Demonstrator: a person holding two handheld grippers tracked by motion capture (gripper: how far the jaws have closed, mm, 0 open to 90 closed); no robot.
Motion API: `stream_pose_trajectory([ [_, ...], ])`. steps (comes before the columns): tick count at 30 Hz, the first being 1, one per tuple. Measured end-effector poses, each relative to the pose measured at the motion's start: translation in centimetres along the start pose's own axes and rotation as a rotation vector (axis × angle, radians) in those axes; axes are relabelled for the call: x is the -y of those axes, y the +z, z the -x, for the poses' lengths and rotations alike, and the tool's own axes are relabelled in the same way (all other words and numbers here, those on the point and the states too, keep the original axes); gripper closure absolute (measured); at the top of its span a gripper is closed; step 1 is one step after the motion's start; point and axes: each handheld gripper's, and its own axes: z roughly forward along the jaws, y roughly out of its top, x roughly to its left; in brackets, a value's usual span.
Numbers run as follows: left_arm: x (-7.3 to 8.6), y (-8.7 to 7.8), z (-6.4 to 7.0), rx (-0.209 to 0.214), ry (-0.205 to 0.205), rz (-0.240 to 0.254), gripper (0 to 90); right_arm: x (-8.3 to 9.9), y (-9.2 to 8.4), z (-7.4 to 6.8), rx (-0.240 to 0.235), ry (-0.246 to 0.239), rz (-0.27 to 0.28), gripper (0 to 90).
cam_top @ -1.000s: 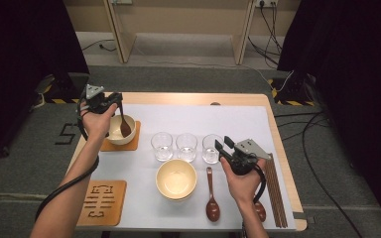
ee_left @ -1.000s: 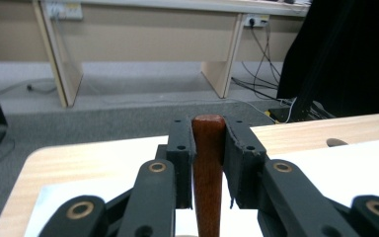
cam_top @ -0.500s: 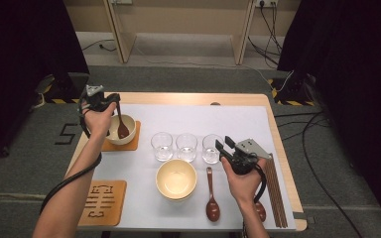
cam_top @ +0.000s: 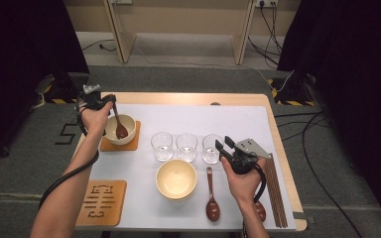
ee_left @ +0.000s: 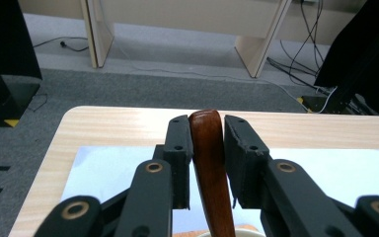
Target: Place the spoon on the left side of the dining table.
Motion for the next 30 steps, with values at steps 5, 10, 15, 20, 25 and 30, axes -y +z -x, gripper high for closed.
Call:
stream_pose_trajectory([
  [5, 0.2, 0.3, -0.4, -0.009, -0.007, -0.045, 72.2, 0.0, 0.0, 0.1, 0.003, 0.001, -0.001, 59.8],
  [10, 0.8, 0.7, -0.5, -0.013, -0.009, -0.076, 72.0, 0.0, 0.0, 0.2, 0.003, 0.001, 0.001, 59.8],
  [15, 1.2, 0.7, -0.5, -0.013, -0.004, -0.089, 72.1, 0.1, -0.1, 0.2, 0.005, 0.001, 0.001, 59.8],
  [20, 1.4, 0.1, -0.5, -0.002, 0.012, -0.089, 72.7, 0.0, -0.1, 0.3, 0.007, 0.001, -0.003, 59.8],
  [25, 1.5, -1.0, -0.4, 0.013, 0.045, -0.073, 68.4, 0.0, -0.1, 0.4, 0.013, 0.005, -0.009, 59.8],
  [30, 1.9, -2.6, -0.5, 0.039, 0.073, -0.060, 63.6, 0.0, -0.2, 0.6, 0.022, 0.006, -0.021, 59.9],
])
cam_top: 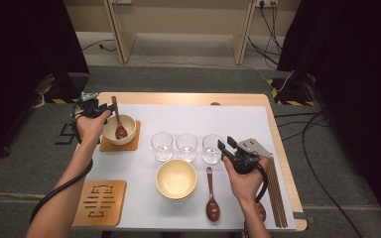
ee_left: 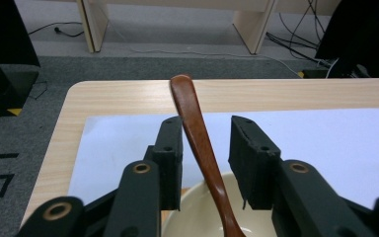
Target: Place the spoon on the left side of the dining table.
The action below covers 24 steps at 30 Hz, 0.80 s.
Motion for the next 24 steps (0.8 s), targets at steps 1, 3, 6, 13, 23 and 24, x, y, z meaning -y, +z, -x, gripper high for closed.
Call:
stream_pose_trajectory([
  [1, 0.1, -0.3, 0.0, 0.011, 0.005, 0.004, 62.6, 0.0, 0.0, 0.1, 0.002, -0.001, -0.005, 59.8],
  [3, 0.4, -0.9, 0.0, 0.029, 0.024, 0.016, 62.5, -0.1, 0.0, 0.2, 0.008, 0.002, -0.015, 59.9],
  [6, 0.8, -1.7, 0.0, 0.048, 0.055, 0.018, 59.7, -0.1, 0.0, 0.6, 0.016, 0.005, -0.027, 60.4],
  [13, 1.8, -3.7, -0.1, 0.058, 0.082, 0.041, 55.2, -0.4, -0.4, 1.6, 0.037, 0.017, -0.055, 61.3],
  [23, 2.3, -5.3, 0.2, 0.066, 0.098, 0.068, 55.2, -0.3, -1.4, 3.4, 0.081, 0.043, -0.097, 61.6],
  [24, 2.3, -5.4, 0.3, 0.067, 0.100, 0.069, 55.2, -0.3, -1.5, 3.6, 0.085, 0.048, -0.102, 61.6],
])
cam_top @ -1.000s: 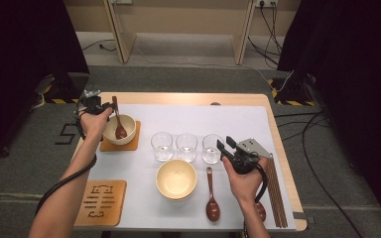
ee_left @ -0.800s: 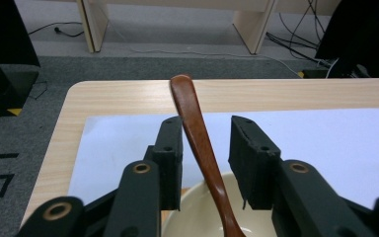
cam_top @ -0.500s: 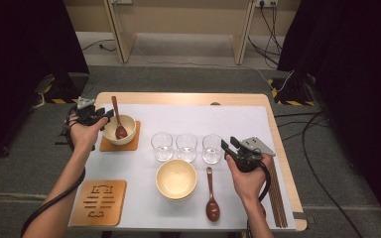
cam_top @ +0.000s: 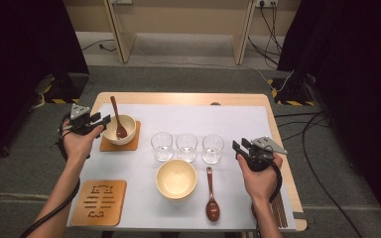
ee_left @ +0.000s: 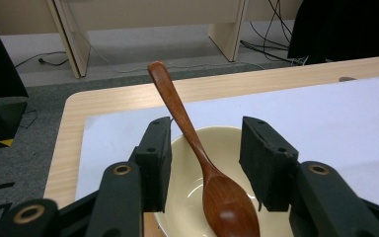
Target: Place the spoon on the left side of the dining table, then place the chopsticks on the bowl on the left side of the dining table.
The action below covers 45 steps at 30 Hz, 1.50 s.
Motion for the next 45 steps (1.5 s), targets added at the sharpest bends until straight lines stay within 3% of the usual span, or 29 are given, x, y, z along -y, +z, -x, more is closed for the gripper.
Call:
stream_pose_trajectory([
  [7, 0.4, 0.1, 0.2, -0.002, -0.001, -0.006, 55.3, 0.2, -0.6, 1.2, 0.015, 0.012, -0.037, 61.6],
  [19, 1.6, -1.0, 0.6, 0.009, 0.009, -0.006, 54.3, 0.3, -1.1, 3.2, 0.045, 0.034, -0.167, 61.1],
  [32, 4.1, -3.2, 1.2, 0.026, 0.027, 0.000, 51.3, 0.9, -1.8, 6.8, 0.099, 0.101, -0.392, 65.4],
  [38, 5.7, -3.5, 1.5, 0.020, 0.007, 0.002, 49.1, 1.8, -2.1, 7.7, 0.113, 0.154, -0.538, 66.6],
  [40, 6.0, -3.4, 1.5, 0.025, 0.019, -0.016, 49.0, 2.0, -2.2, 7.9, 0.115, 0.166, -0.568, 68.7],
  [45, 6.1, -3.4, 1.7, 0.036, 0.005, -0.003, 48.7, 2.4, -2.4, 7.9, 0.127, 0.194, -0.619, 74.1],
])
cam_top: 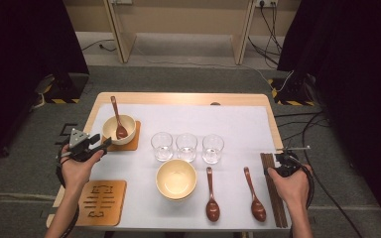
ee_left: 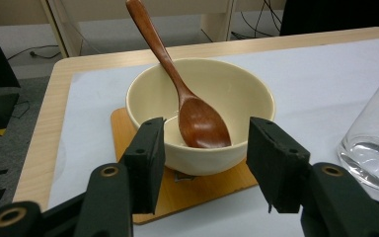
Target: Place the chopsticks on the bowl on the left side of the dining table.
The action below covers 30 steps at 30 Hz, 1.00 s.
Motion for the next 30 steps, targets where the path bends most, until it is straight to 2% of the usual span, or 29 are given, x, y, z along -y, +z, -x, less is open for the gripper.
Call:
stream_pose_trajectory([
  [10, 0.4, -0.4, 0.0, -0.004, -0.008, 0.002, 48.5, 0.3, 1.4, 0.0, 0.015, 0.032, -0.109, 77.1],
  [15, 0.4, -0.5, 0.0, -0.007, -0.006, 0.001, 48.5, 0.0, 1.6, -0.2, 0.040, 0.048, -0.126, 77.5],
  [25, 0.4, -0.5, 0.1, -0.003, -0.002, 0.001, 48.5, -0.7, 2.2, -1.2, 0.068, 0.022, -0.193, 79.6],
  [30, 0.6, -0.5, -0.3, -0.015, -0.011, -0.002, 48.4, -0.7, 2.1, -1.3, 0.073, 0.024, -0.251, 80.2],
])
